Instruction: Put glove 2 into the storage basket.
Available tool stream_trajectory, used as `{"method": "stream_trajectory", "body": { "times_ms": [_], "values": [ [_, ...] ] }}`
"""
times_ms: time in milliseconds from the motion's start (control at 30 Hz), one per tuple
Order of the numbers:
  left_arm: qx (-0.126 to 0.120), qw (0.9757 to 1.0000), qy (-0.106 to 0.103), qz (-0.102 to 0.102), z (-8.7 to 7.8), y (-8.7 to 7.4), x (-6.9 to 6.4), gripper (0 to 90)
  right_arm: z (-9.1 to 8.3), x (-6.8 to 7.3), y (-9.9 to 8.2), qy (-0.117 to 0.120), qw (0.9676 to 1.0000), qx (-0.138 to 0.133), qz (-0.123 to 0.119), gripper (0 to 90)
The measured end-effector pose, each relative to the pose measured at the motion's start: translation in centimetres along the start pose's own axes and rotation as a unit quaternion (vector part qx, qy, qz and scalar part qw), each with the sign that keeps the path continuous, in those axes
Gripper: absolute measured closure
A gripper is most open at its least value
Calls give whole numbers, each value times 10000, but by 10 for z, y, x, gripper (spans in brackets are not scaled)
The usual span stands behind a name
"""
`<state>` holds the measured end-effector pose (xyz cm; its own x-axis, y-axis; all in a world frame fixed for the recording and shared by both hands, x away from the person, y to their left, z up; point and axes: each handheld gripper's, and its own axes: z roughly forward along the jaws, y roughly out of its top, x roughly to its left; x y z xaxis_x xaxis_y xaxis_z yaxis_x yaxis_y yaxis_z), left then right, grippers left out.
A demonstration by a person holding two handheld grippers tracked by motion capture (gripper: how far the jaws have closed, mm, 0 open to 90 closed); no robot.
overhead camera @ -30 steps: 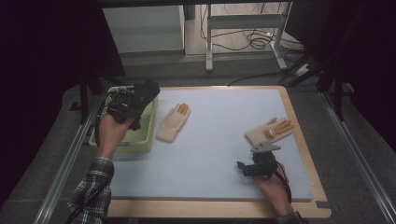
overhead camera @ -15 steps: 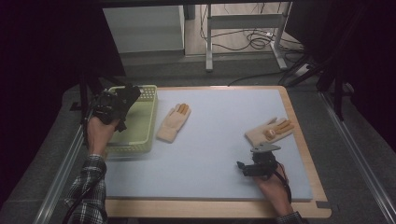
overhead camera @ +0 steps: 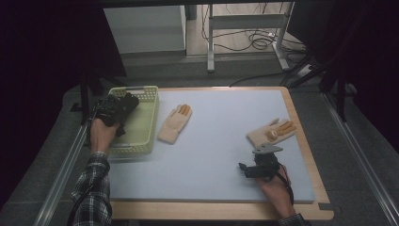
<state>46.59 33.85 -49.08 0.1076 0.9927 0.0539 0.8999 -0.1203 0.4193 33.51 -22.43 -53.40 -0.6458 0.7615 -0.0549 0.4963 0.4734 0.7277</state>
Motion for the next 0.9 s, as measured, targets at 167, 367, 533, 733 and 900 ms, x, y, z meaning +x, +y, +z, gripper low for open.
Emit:
{"method": "stream_trajectory", "body": {
  "times_ms": [167, 367, 533, 733, 900],
  "values": [
    [169, 9998, -18, -48, 11, 2, 4, 594, 0, 0, 0, -1, 10000, -1, 0, 158],
    [200, 9998, 27, 58, 15, 2, 3, 345, 0, 0, 0, -3, 10000, -2, -3, 158],
    [107, 9999, 19, 66, 6, 3, 1, 186, 0, 0, 0, -5, 10000, 3, 3, 158],
    [-277, 9987, -430, -32, -16, -1, 10, 109, 0, 0, 0, -7, 10000, 2, -5, 158],
    [-642, 9942, -856, -46, -25, -8, 12, 73, 0, 0, 0, -5, 10000, 4, 4, 158]
  ]
}}
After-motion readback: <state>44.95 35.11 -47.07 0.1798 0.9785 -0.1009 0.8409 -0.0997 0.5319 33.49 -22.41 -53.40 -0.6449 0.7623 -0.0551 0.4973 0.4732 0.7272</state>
